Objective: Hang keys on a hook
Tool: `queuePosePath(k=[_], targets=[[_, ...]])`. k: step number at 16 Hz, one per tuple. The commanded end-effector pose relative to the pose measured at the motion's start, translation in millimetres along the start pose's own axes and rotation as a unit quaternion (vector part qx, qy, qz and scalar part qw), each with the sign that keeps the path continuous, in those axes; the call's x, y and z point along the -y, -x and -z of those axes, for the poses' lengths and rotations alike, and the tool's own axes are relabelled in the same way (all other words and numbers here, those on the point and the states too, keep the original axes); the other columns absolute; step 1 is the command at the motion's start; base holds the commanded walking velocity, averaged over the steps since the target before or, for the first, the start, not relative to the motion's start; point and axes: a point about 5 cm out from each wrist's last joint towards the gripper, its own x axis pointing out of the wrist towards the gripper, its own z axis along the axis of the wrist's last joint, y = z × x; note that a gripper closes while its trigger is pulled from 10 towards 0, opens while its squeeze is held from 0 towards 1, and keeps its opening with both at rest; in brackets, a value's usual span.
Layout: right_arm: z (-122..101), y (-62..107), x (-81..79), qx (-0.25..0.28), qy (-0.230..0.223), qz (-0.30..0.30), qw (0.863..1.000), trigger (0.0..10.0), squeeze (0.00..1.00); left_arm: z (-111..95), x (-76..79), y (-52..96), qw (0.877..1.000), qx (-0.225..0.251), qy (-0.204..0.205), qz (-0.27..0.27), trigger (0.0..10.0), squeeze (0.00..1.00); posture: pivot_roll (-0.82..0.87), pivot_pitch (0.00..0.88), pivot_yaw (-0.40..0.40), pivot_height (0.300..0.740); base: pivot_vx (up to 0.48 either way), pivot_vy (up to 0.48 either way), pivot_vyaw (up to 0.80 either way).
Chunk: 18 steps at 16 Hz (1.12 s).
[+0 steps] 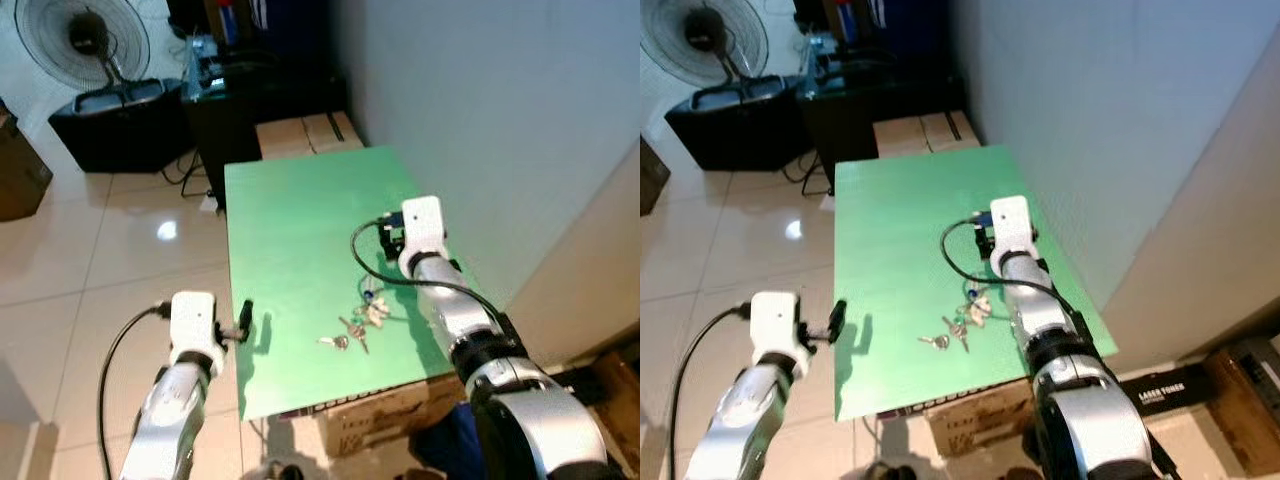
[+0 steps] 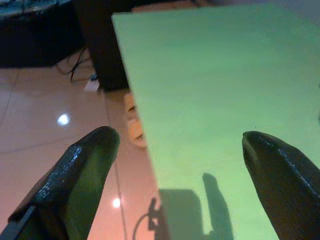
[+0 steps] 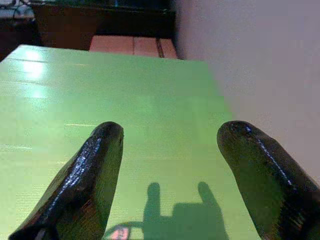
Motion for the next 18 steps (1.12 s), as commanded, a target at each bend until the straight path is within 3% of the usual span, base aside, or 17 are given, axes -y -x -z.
queuePosePath(k=[1,8,17,18], targets=[[1,-0.8,-2.7,-0.003,0.0,-0.001,1.0,10.0,0.0,-2,-1.9,4.6,1.0,-0.005,-0.011,0.005,10.0,0.0,-0.03,0.143,0.102,0.74,0.0,0.0,0.0],[33,7.7,-12.5,-0.07,-0.015,0.007,0.997,10.0,0.0,-5,-19.6,36.4,0.999,-0.036,-0.033,0.0,10.0,0.0,0.05,0.218,0.139,0.74,0.0,0.0,0.0],[75,27.8,-14.4,-0.15,-0.007,0.018,0.988,10.0,0.0,-8,-19.2,45.1,0.998,-0.055,-0.037,0.011,10.0,0.0,0.06,0.246,0.15,0.74,0.0,0.0,0.0],[80,30.2,-14.1,-0.156,-0.008,0.018,0.987,10.0,1.0,-8,-18.3,45.4,0.998,-0.056,-0.036,0.012,10.0,0.0,0.06,0.248,0.151,0.74,0.0,0.0,0.0]])
